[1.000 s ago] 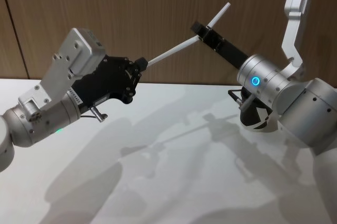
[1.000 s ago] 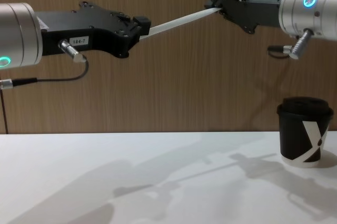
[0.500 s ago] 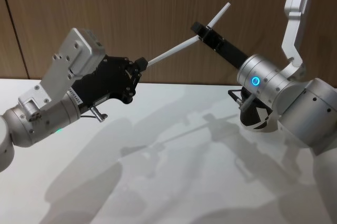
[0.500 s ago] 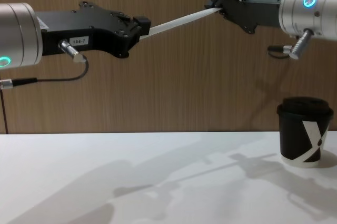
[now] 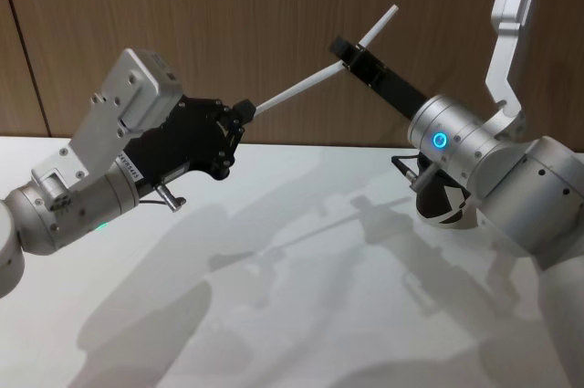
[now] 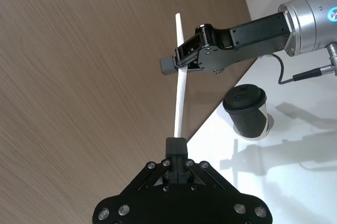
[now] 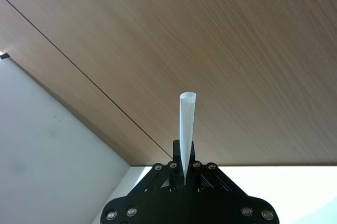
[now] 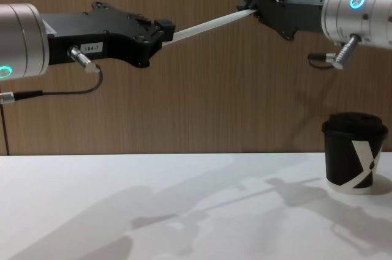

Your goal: Pick up the straw with one hand, pass it to the other hand, and insert it into the cup.

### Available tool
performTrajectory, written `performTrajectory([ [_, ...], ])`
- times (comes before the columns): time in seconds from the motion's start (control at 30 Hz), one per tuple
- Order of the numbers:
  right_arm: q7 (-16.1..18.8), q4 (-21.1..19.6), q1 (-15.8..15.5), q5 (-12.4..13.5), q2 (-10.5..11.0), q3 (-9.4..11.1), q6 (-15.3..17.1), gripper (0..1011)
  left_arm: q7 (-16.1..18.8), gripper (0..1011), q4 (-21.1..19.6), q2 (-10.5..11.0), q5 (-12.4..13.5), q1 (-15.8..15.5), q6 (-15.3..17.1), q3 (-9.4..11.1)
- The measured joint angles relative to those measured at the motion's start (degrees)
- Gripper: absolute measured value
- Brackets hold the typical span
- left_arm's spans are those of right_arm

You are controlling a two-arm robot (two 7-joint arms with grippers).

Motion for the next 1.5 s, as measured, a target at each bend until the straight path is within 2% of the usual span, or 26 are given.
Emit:
performTrajectory([
  [0.37, 0.1, 0.9, 0.4, 0.8, -0.2, -0.5, -0.2, 1, 0.0, 4, 0.0, 0.0, 0.0, 0.0, 0.0, 0.0],
  [0.7, 1.3, 1.8, 0.9, 1.2, 0.0, -0.7, -1.1, 1, 0.0, 273, 0.0, 0.0, 0.0, 0.0, 0.0, 0.0],
  [0.77, 1.7, 2.0, 1.0, 1.2, 0.1, -0.8, -1.5, 1, 0.0, 313, 0.0, 0.0, 0.0, 0.0, 0.0, 0.0],
  [0.83, 2.4, 2.3, 1.1, 1.0, 0.2, -1.0, -2.3, 1, 0.0, 430, 0.0, 0.0, 0.0, 0.0, 0.0, 0.0],
  [0.93, 3.5, 2.8, 1.4, 0.6, 0.6, -1.2, -3.7, 1, 0.0, 489, 0.0, 0.0, 0.0, 0.0, 0.0, 0.0],
  [1.03, 5.3, 3.8, 1.8, -0.2, 1.2, -1.4, -5.9, 1, 0.0, 617, 0.0, 0.0, 0.0, 0.0, 0.0, 0.0],
  [1.07, 5.3, 3.8, 1.8, -0.2, 1.2, -1.4, -5.9, 1, 0.0, 617, 0.0, 0.0, 0.0, 0.0, 0.0, 0.0],
  [1.1, 6.0, 4.3, 2.0, -0.6, 1.4, -1.4, -6.7, 1, 0.0, 678, 0.0, 0.0, 0.0, 0.0, 0.0, 0.0],
  [1.33, 10.4, 7.4, 3.7, -2.7, 2.9, -1.5, -12.5, 1, 0.0, 906, 0.0, 0.0, 0.0, 0.0, 0.0, 0.0],
  [1.5, 13.3, 10.0, 5.1, -4.1, 3.9, -1.5, -16.5, 1, 0.0, 1003, 0.0, 0.0, 0.0, 0.0, 0.0, 0.0],
])
